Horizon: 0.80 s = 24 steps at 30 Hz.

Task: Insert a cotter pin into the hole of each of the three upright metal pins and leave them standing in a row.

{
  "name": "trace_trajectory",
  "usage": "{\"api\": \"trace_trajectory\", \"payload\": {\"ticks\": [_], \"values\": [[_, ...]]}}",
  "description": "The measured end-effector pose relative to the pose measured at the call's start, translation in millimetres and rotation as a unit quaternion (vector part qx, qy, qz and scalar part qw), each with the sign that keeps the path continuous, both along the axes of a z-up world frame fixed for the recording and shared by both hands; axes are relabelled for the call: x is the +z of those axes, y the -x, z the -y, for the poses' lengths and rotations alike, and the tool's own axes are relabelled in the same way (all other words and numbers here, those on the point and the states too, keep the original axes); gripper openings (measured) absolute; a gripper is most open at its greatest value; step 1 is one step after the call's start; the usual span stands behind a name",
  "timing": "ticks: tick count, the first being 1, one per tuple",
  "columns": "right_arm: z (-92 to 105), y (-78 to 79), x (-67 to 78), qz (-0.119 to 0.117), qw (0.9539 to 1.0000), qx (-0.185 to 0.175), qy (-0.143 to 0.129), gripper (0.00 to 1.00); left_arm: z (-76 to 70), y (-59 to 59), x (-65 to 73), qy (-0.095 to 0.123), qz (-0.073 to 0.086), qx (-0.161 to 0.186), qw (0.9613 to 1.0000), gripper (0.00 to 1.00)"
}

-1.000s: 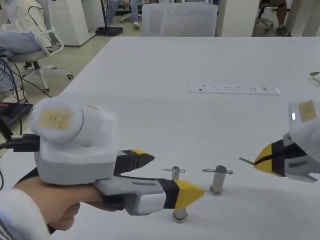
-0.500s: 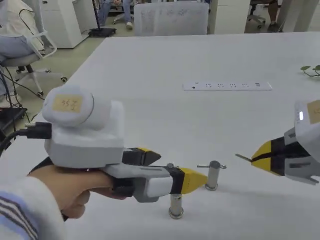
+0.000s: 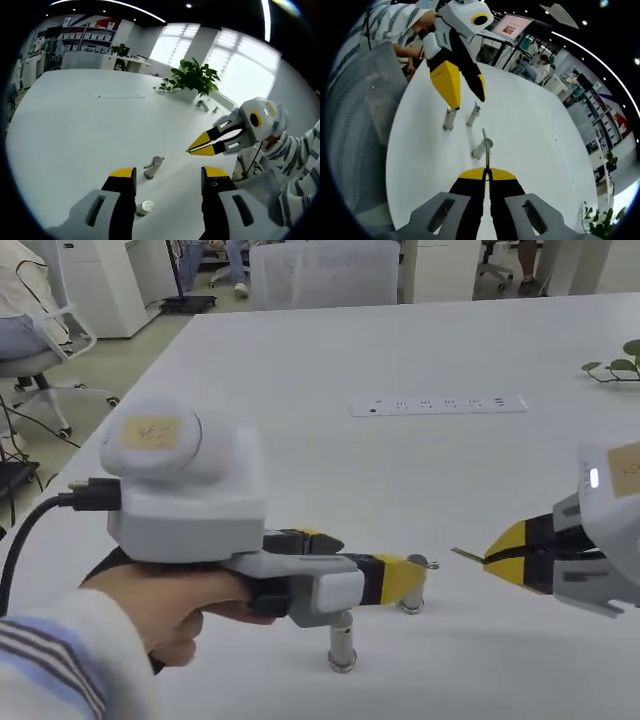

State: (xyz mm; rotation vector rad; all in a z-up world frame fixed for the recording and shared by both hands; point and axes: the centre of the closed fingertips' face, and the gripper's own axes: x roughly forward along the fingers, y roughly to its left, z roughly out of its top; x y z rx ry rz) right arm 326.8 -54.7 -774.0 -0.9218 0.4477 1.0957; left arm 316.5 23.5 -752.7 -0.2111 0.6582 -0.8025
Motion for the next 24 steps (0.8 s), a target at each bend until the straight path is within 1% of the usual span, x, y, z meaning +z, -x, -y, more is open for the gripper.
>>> {"api": "trace_trajectory", "payload": {"ticks": [2,4,7,12,15,16,18,21,23,24], "values": [[-1.0,1.3,-0.2,-0.002,1.0000,-0.002,-0.005,0.02,3.0,-0.1,0.5,0.004,-0.004,0.000,1.0000,0.49],[-0.9,2.2,-1.0,-0.002,1.0000,-0.005,-0.007,0.02,6.1,-0.4,1.6,0.008,-0.003,0.000,1.0000,0.47],[-0.7,3.6,-0.7,-0.001,0.9999,-0.009,-0.010,0.02,12.0,0.8,4.1,0.019,-0.003,-0.008,0.9998,0.40],[-0.9,5.9,1.8,0.002,0.9998,-0.014,-0.015,0.02,17.0,1.4,1.2,0.015,-0.006,-0.011,0.9998,0.41],[-1.2,6.1,4.1,0.005,0.9997,-0.017,-0.019,0.02,20.3,2.5,1.7,0.022,-0.009,-0.014,0.9996,0.39],[-1.3,6.0,4.8,0.006,0.9996,-0.018,-0.019,0.02,22.1,3.0,2.2,0.025,-0.010,-0.017,0.9995,0.38],[-2.0,6.4,7.0,0.010,0.9996,-0.018,-0.020,0.02,25.2,4.3,2.7,0.032,-0.017,-0.020,0.9991,0.37],[-3.4,6.7,9.4,0.014,0.9996,-0.016,-0.019,0.02,27.9,4.2,2.9,0.039,-0.022,-0.021,0.9988,0.35],[-4.4,6.7,10.9,0.019,0.9995,-0.014,-0.018,0.02,29.8,3.9,4.2,0.045,-0.022,-0.021,0.9985,0.34],[-5.6,6.9,12.3,0.023,0.9995,-0.012,-0.018,0.02,32.6,3.9,6.4,0.055,-0.024,-0.023,0.9980,0.33]]}}
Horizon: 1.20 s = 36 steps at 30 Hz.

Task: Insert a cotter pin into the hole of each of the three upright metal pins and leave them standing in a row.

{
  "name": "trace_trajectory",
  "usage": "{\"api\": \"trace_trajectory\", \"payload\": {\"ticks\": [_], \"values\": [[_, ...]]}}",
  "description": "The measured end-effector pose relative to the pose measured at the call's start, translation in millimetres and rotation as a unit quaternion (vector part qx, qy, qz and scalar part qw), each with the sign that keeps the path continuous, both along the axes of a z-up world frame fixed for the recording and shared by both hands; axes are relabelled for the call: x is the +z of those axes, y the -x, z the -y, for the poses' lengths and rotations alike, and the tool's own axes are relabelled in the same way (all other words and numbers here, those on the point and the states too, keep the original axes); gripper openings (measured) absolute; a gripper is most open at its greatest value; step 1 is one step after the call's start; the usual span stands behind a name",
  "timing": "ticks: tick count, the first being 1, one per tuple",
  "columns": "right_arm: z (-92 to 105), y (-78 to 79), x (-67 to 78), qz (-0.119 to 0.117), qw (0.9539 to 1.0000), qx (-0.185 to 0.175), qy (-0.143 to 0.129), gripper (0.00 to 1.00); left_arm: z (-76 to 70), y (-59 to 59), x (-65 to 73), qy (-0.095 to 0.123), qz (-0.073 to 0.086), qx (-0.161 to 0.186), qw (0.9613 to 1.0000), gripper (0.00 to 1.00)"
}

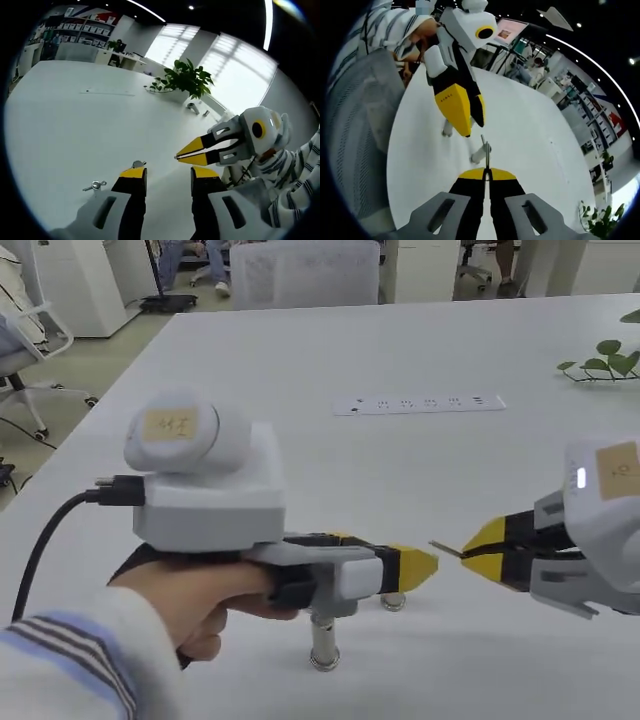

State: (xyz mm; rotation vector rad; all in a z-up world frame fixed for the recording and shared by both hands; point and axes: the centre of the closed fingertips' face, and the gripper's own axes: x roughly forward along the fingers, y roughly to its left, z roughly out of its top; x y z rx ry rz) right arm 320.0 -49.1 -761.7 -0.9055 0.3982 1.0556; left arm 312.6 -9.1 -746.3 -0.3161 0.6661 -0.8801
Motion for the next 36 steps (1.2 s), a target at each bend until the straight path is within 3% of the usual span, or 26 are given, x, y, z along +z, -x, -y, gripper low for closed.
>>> {"api": "trace_trajectory", "payload": {"ticks": [3,9,13,18,25,32,34,36], "values": [[-2.4,0.6,2.5,0.004,1.0000,0.002,-0.002,0.02,3.4,0.6,2.8,0.014,-0.002,-0.002,0.9999,0.28],[-6.9,3.1,5.6,0.012,0.9999,0.009,-0.003,0.02,5.9,-0.8,1.3,0.015,-0.003,-0.001,0.9999,0.27],[-10.2,7.0,5.5,0.016,0.9997,0.018,0.000,0.02,11.3,2.1,-1.1,0.022,-0.018,-0.009,0.9996,0.27],[-15.0,12.9,2.7,0.015,0.9995,0.028,0.004,0.02,15.5,2.1,-2.9,0.025,-0.026,-0.006,0.9993,0.22],[-16.8,16.2,3.4,0.023,0.9992,0.031,0.003,0.02,16.6,2.4,-2.9,0.025,-0.020,-0.005,0.9995,0.12],[-18.3,15.4,4.2,0.031,0.9990,0.033,0.003,0.02,20.3,7.7,-4.9,0.024,-0.020,-0.016,0.9994,0.09],[-19.0,15.6,3.9,0.030,0.9990,0.034,0.003,0.02,19.8,5.8,-3.9,0.020,-0.001,-0.015,0.9997,0.02],[-19.4,15.2,4.2,0.032,0.9989,0.035,0.003,0.02,19.2,6.2,-4.6,0.020,-0.002,-0.013,0.9997,0.02]]}}
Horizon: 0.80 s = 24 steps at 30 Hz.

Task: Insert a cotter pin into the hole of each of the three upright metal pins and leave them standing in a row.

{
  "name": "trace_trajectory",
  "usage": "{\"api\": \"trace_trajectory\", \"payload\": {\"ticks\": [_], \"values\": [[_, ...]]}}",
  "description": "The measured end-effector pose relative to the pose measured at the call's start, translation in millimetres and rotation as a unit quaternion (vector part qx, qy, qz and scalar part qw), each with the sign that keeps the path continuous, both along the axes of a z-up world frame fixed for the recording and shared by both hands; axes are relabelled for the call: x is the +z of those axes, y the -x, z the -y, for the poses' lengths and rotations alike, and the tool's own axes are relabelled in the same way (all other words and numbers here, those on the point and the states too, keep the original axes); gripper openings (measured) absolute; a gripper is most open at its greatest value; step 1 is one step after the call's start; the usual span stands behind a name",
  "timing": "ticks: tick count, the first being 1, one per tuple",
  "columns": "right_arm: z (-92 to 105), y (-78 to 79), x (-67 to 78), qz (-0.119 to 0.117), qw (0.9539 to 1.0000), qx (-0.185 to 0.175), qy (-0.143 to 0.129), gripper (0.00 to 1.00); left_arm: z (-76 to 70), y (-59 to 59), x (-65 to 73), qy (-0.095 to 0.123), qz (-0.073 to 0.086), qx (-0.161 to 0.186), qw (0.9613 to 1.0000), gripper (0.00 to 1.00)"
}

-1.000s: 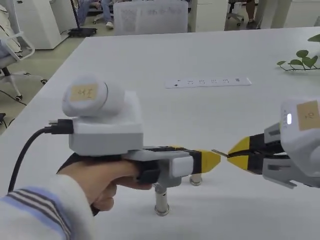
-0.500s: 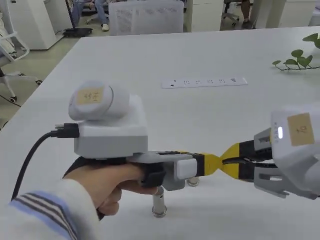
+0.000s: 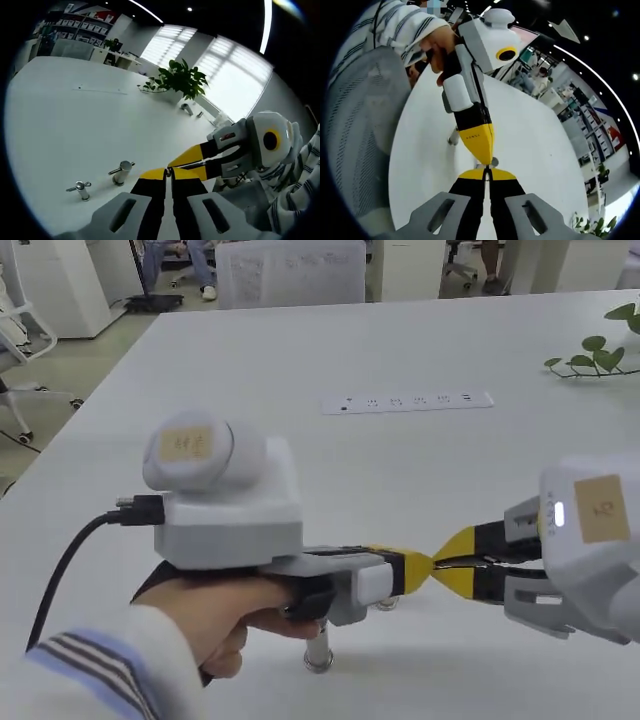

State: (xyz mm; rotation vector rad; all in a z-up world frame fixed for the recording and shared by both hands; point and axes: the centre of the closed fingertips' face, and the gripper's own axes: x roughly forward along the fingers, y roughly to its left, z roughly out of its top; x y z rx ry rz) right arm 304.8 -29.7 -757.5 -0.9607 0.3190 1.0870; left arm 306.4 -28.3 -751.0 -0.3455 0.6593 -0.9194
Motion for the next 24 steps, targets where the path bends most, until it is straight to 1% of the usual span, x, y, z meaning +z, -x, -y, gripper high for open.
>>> {"api": "trace_trajectory", "payload": {"ticks": [3,5,8,9,10,12,15,18,19,24], "values": [[-0.7,0.2,0.0,-0.001,1.0000,0.001,-0.001,0.02,-0.8,-0.1,-0.1,0.002,-0.001,0.000,1.0000,0.02],[-0.8,0.1,-0.3,0.002,1.0000,0.002,0.001,0.02,-1.5,0.5,-1.0,-0.001,-0.002,-0.003,1.0000,0.02],[-0.6,-0.7,-0.1,0.007,1.0000,0.003,0.005,0.02,-2.6,3.0,-3.2,-0.003,-0.011,-0.006,0.9999,0.02],[-0.9,-0.3,-0.2,0.005,1.0000,0.004,0.004,0.02,-3.2,3.5,-3.7,-0.005,-0.009,-0.007,0.9999,0.01],[-1.1,0.0,-0.2,0.003,1.0000,0.004,0.003,0.02,-3.3,3.8,-3.2,-0.006,-0.003,-0.008,0.9999,0.00],[-1.3,-1.1,1.3,0.003,1.0000,0.003,0.002,0.02,-3.2,3.6,-2.3,-0.003,-0.002,-0.006,1.0000,0.00],[-2.0,-1.5,3.0,0.003,1.0000,0.003,-0.002,0.02,-3.9,1.9,-1.0,0.005,-0.008,0.000,0.9999,0.00],[-2.1,-0.8,2.2,0.001,1.0000,0.004,-0.001,0.02,-6.4,-2.1,1.9,0.014,-0.011,0.009,0.9998,0.05],[-2.0,-0.8,1.4,0.001,1.0000,0.004,0.000,0.02,-7.1,-2.7,2.2,0.015,-0.013,0.010,0.9998,0.05],[-2.5,-1.3,-0.9,-0.001,1.0000,0.004,0.001,0.02,-8.4,-3.1,2.0,0.012,-0.012,0.010,0.9998,0.04]]}}
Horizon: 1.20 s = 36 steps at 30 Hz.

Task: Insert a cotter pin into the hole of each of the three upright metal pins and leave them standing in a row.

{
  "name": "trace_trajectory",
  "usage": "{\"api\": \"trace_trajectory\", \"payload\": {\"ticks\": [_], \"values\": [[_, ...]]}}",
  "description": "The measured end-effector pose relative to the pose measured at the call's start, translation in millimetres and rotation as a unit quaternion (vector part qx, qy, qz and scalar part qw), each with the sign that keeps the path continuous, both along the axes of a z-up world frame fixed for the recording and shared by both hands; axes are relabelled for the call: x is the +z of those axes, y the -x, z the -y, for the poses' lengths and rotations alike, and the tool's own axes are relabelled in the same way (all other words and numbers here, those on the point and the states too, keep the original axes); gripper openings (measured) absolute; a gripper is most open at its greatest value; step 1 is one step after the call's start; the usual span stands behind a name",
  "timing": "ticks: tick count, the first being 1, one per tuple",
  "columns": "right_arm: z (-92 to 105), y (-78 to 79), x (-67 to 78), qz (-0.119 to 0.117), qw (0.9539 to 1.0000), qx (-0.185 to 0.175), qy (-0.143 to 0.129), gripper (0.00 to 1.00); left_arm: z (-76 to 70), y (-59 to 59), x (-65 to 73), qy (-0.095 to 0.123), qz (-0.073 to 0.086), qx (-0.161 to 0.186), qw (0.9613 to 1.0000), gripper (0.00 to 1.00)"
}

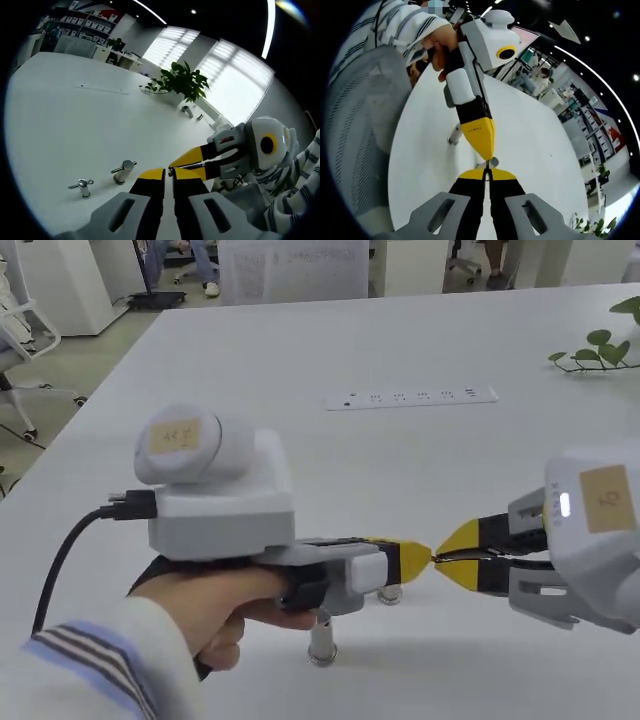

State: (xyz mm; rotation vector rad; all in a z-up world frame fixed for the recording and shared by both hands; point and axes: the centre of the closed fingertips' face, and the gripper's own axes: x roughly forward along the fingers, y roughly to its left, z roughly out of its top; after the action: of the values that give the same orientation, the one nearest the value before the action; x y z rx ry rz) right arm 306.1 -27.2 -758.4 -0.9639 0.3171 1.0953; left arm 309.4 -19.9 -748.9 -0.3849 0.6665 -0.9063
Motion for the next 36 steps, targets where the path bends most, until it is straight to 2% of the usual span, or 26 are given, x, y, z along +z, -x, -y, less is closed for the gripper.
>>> {"api": "trace_trajectory", "payload": {"ticks": [5,7,15,17,24,28,36], "values": [[-1.6,-0.2,0.2,-0.001,1.0000,0.002,-0.001,0.02,-0.8,1.2,-2.6,-0.005,-0.003,-0.002,1.0000,0.04],[-1.5,-0.9,0.5,0.000,1.0000,0.002,-0.001,0.02,-0.8,0.4,-1.6,-0.006,0.003,-0.001,1.0000,0.04],[-1.7,-1.2,0.3,0.000,1.0000,0.000,-0.002,0.02,-0.1,2.0,-1.8,-0.010,0.008,-0.006,0.9999,0.02],[-1.8,-1.1,0.3,0.001,1.0000,0.000,-0.002,0.02,-0.4,2.0,-1.8,-0.012,0.015,-0.007,0.9998,0.02],[-1.4,-0.2,-0.3,0.004,1.0000,0.003,0.001,0.03,0.0,3.3,-2.2,-0.016,0.023,-0.009,0.9996,0.01],[-1.4,1.7,-0.6,0.004,0.9999,0.010,0.001,0.03,0.3,5.4,-2.1,-0.026,0.036,-0.017,0.9989,0.01],[-1.4,3.7,-0.5,-0.001,0.9998,0.018,0.000,0.03,0.1,5.0,-2.8,-0.032,0.042,-0.018,0.9985,0.00]]}}
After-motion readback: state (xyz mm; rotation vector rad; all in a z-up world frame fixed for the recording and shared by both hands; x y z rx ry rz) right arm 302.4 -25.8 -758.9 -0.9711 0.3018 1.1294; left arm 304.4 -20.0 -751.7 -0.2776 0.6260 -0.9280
